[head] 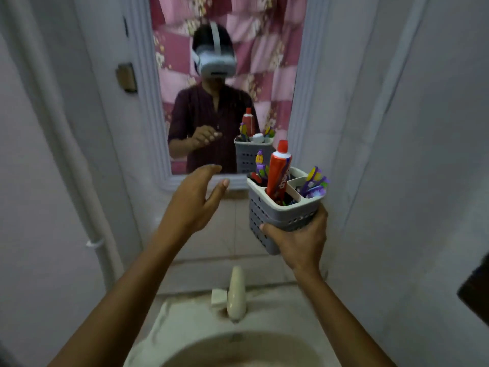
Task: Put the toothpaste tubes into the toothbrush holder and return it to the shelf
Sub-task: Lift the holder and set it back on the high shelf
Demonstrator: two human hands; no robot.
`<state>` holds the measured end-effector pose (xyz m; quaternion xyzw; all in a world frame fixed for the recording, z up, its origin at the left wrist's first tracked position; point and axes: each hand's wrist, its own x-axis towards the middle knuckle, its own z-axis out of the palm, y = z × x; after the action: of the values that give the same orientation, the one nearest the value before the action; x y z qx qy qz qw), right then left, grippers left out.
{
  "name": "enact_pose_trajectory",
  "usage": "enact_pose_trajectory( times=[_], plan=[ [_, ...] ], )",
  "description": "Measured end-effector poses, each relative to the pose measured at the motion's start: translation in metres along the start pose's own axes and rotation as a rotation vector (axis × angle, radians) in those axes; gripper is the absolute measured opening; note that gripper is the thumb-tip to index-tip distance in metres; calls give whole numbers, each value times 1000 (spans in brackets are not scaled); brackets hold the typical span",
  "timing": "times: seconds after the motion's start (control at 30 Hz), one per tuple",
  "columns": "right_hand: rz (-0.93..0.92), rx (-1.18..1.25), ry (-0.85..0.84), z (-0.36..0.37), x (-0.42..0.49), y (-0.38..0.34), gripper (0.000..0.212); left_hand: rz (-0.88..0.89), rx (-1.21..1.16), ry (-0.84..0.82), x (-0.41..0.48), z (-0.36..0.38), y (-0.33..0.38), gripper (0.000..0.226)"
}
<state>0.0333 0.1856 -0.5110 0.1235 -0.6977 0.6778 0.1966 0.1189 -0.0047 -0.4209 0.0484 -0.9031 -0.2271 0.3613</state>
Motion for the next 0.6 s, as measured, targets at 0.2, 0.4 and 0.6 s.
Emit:
enact_pose_trajectory(
  times=[0.2, 0.4, 0.6],
  plan=[
    [-229, 99, 12, -6, 69, -131, 99, 183, 99, 163, 78, -75, 55, 52],
    [-386, 139, 35, -20, 125, -248, 108, 313, 146, 308, 136, -141, 121, 39],
    [-437, 186, 71, -37, 174, -342, 82, 405, 234, 438, 186, -197, 163, 53]
  ],
)
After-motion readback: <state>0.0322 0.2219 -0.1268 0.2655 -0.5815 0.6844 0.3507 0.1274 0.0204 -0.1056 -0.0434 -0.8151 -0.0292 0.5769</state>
